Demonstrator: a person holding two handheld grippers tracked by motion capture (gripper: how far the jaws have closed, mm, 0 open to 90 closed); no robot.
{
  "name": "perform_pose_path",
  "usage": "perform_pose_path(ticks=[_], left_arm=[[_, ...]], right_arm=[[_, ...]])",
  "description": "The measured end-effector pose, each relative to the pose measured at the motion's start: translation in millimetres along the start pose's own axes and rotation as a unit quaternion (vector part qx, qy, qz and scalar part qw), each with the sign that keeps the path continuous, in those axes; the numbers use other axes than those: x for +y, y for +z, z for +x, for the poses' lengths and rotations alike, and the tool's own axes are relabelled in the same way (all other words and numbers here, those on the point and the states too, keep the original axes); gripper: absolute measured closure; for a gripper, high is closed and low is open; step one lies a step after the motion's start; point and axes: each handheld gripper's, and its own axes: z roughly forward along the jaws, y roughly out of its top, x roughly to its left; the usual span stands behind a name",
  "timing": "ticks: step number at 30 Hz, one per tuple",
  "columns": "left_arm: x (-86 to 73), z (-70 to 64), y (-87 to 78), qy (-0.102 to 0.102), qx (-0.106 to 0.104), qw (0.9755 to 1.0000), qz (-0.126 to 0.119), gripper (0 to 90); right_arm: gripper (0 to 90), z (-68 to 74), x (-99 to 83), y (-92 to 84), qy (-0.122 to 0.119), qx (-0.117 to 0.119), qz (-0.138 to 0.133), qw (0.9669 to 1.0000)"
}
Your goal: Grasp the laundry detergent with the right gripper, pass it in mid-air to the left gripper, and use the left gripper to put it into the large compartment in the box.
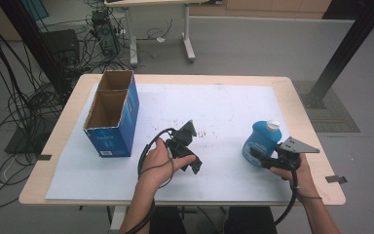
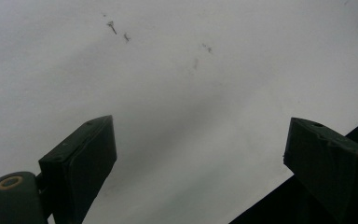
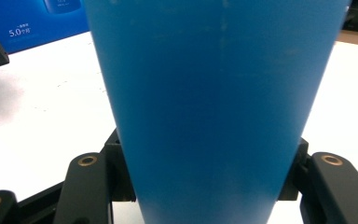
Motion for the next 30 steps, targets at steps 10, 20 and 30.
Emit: perform_pose_path(ticks=[10,20,30], left_arm=[[1.1,-1.4,-3.3,0.001,0.006,1.0000,-0.006,9.7],[2.6,-2.0,-4.4,0.001,0.005,1.0000,-0.008,9.7],[3.2,1.3,-4.9,0.002,0.003,1.0000,-0.008,9.7]], right_arm=[[41.0,-1.7,1.2,0.3,-0.006,0.007,0.004,1.0000],[41.0,-2.6,0.2,0.5,-0.008,0.010,-0.001,0.9999],[41.2,-3.8,-1.1,0.5,-0.003,0.012,-0.009,0.9999]])
